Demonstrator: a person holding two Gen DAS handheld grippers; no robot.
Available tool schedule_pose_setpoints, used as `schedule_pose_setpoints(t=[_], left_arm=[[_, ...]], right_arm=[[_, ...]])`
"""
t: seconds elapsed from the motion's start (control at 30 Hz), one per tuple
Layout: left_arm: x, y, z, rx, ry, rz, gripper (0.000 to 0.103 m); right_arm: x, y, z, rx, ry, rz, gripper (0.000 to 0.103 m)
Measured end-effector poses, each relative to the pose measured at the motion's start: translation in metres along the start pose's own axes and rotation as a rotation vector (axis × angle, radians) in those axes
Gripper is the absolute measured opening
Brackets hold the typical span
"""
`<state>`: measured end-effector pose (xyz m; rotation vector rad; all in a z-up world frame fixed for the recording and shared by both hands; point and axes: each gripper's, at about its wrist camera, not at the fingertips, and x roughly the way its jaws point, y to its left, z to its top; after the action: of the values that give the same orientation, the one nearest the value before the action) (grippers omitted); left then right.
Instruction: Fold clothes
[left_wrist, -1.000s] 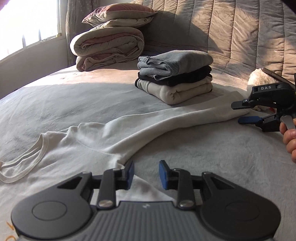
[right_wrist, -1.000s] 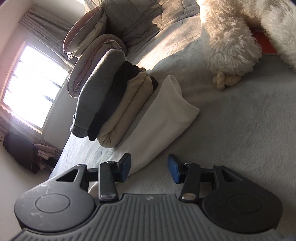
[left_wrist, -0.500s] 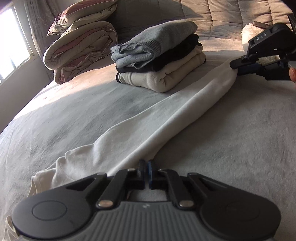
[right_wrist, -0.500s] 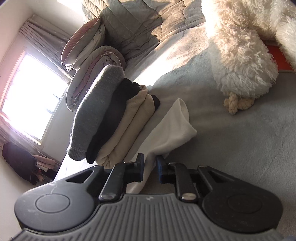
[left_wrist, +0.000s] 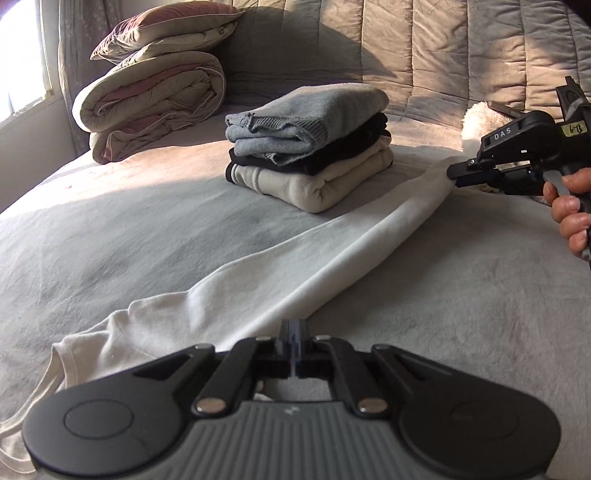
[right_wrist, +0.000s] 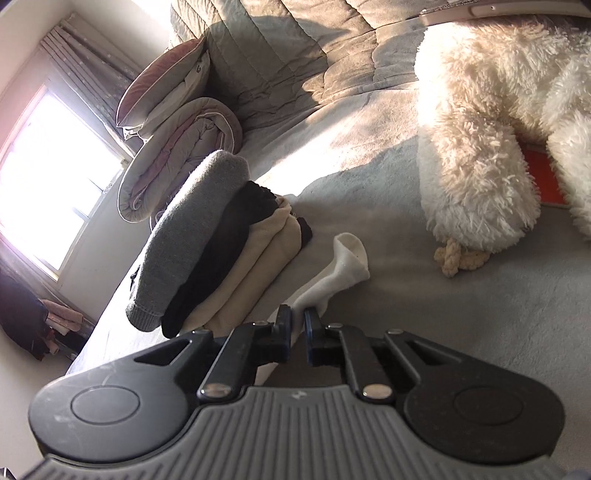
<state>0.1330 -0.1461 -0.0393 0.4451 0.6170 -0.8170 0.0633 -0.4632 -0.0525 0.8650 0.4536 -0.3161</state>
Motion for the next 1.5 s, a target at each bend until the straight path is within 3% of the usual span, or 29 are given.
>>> schedule_pose_setpoints(t=[0.07,0.1,0.27,0.33,0.4,0.43,0.5,0.53,0.6,0.83,1.07,1.23,1.4,1.5], left_arm=[[0.003,-0.002,-0.002,0.024,0.010,0.011,0.011],[0.005,-0.003,-0.002,0.041,0.021,0.007,0.017],[0.022,-0.011,-0.003,0.101,0.048,0.058,0.027],[0.027,-0.009,-0.002,0.084,0.042,0.067,0.027],[0.031,-0.009,0.000,0.068,0.041,0.074,0.027],[0.033,-0.010,-0.001,0.073,0.044,0.081,0.023],[0.036,-0.013,-0.001,0.087,0.049,0.097,0.006],[0.036,-0.016,-0.001,0.106,0.049,0.109,0.004],[0.031,-0.015,0.000,0.105,0.043,0.090,0.003],[0.004,0.008,0.000,0.016,-0.006,-0.030,0.003],[0.020,0.006,-0.004,-0.006,0.089,-0.097,0.006],[0.011,0.025,0.003,-0.223,-0.011,-0.203,0.014],[0.043,0.027,-0.007,-0.402,0.032,-0.211,0.012],[0.041,0.022,-0.014,-0.452,-0.022,-0.186,0.013]], right_arm=[[0.002,-0.001,0.000,0.011,0.007,0.014,0.019],[0.002,-0.002,0.000,0.022,0.011,0.022,0.019],[0.011,-0.006,-0.004,0.056,0.075,0.057,0.020],[0.016,-0.009,-0.008,0.083,0.110,0.076,0.021],[0.024,-0.013,-0.012,0.119,0.155,0.108,0.034],[0.027,-0.015,-0.013,0.135,0.166,0.124,0.034],[0.029,-0.016,-0.015,0.150,0.171,0.146,0.033],[0.029,-0.015,-0.014,0.145,0.164,0.149,0.031],[0.025,-0.014,-0.010,0.131,0.141,0.144,0.014],[0.013,-0.010,0.003,0.072,0.066,0.102,0.009],[0.015,-0.009,-0.003,0.019,0.075,-0.017,0.008],[0.017,-0.013,-0.002,0.036,0.084,-0.024,0.010],[0.020,-0.023,-0.002,0.108,0.092,0.005,0.022],[0.023,-0.030,-0.001,0.156,0.082,0.052,0.030]])
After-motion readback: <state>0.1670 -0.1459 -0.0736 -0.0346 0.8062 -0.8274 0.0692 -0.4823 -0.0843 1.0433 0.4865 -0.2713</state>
